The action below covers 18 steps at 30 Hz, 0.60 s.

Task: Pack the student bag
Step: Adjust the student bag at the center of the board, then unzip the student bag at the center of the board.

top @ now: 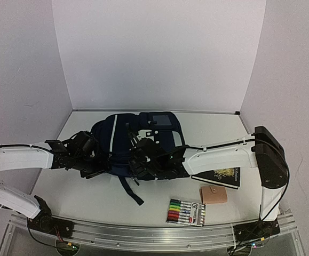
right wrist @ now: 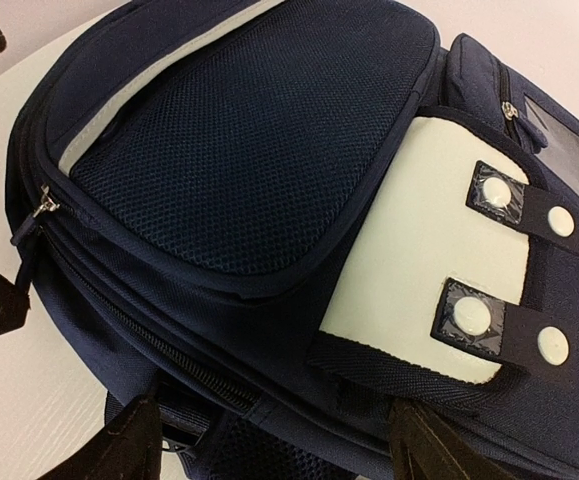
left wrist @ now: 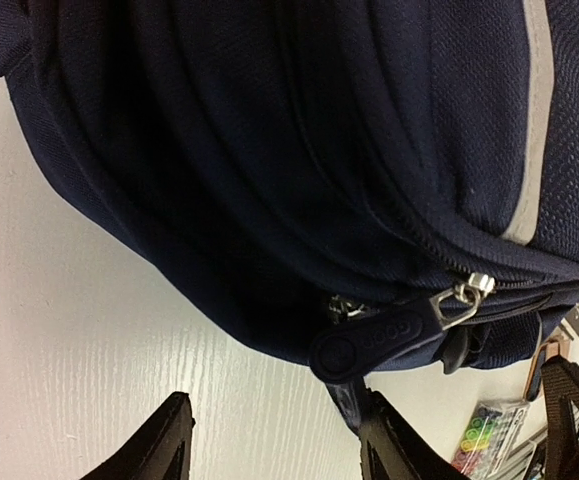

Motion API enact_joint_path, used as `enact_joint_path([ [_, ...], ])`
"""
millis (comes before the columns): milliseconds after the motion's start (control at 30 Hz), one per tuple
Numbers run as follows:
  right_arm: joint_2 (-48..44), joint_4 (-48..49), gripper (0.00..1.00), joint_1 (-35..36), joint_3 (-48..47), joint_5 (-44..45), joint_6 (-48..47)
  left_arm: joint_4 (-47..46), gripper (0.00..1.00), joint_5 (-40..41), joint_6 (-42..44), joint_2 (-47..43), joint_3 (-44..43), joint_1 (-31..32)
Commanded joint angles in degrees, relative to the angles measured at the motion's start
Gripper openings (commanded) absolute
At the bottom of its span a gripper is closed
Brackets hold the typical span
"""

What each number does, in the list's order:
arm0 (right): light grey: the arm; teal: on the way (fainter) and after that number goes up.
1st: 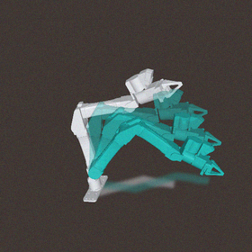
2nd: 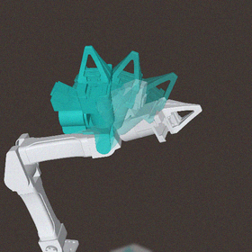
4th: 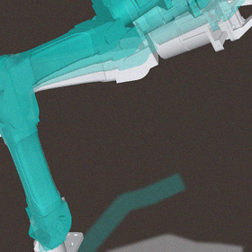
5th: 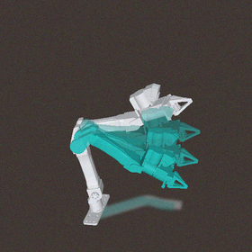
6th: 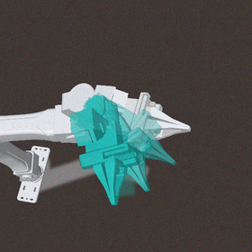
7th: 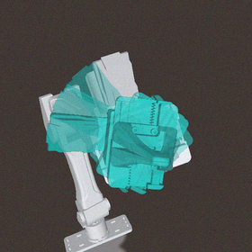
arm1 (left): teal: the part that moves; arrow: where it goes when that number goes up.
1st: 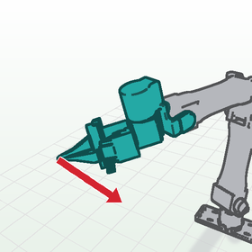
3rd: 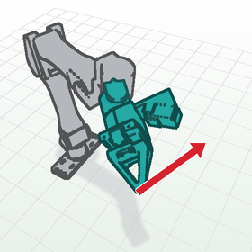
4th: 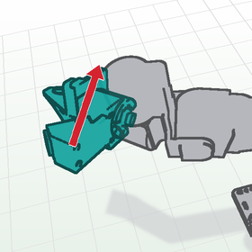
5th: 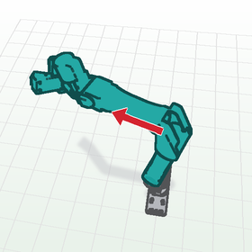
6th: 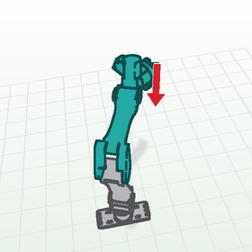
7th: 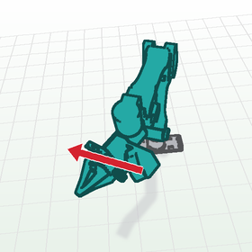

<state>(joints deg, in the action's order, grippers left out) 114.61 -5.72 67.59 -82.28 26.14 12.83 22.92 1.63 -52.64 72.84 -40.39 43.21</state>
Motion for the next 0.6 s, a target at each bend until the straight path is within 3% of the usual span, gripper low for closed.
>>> enact_joint_path([
  [0, 0.4, 0.6, 0.75, -0.1, -1.1, 1.2, 0.7, -0.8, 0.52, 3.6, -1.9, -0.3, -2.5, 0.1],
  [267, 1.0, 0.5, 0.75, -0.1, -1.5, 1.0, 0.5, -2.1, 0.39, 3.6, -1.5, -1.5, -2.0, 0.1],
  [467, 1.0, 0.5, 0.75, -0.1, -1.2, 0.8, 0.6, -3.1, 0.20, 2.9, 0.0, -1.4, -2.5, 0.1],
  [567, 1.0, 0.5, 0.75, -0.1, -1.1, 1.0, 0.5, -3.4, 0.16, 2.9, 0.2, -1.5, -2.5, 0.2],
])
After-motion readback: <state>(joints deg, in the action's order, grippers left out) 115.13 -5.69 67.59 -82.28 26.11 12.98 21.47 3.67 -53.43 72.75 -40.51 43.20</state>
